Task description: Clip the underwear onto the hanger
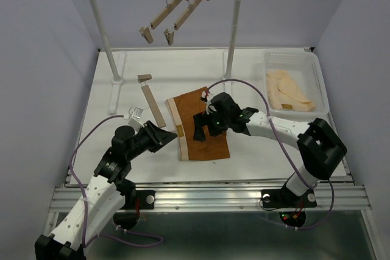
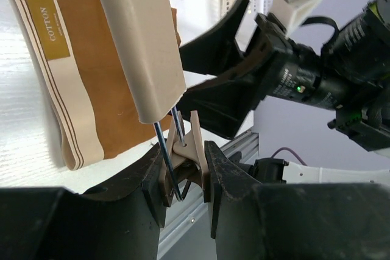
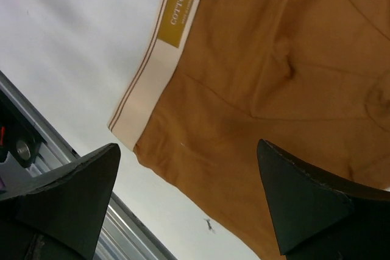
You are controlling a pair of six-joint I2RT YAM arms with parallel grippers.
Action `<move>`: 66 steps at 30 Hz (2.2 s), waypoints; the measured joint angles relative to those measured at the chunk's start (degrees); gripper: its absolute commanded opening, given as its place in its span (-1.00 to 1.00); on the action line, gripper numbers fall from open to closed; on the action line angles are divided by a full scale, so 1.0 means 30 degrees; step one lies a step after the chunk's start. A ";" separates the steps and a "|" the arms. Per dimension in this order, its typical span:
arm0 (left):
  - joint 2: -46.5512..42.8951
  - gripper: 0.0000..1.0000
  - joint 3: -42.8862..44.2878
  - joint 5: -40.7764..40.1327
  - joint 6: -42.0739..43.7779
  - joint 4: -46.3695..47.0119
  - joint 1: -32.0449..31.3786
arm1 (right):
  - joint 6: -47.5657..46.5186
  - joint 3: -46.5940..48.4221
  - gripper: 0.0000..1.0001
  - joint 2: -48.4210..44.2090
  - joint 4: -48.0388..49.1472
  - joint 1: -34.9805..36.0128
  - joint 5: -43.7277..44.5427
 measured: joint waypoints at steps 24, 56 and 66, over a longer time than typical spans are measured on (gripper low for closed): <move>0.0991 -1.00 -0.1086 0.1479 0.1661 0.0335 0.1122 | 0.3169 0.4124 1.00 0.6674 0.2820 -0.0670 0.4903; 0.0605 -1.00 -0.0976 0.2033 0.2390 0.1035 0.2208 | -1.6713 0.7300 1.00 0.2965 0.0852 -0.2251 -0.3213; 0.0867 -1.00 -0.0976 0.1071 0.2084 0.1275 0.2208 | -2.3052 0.3818 0.94 0.2200 -0.2943 0.0007 -0.4233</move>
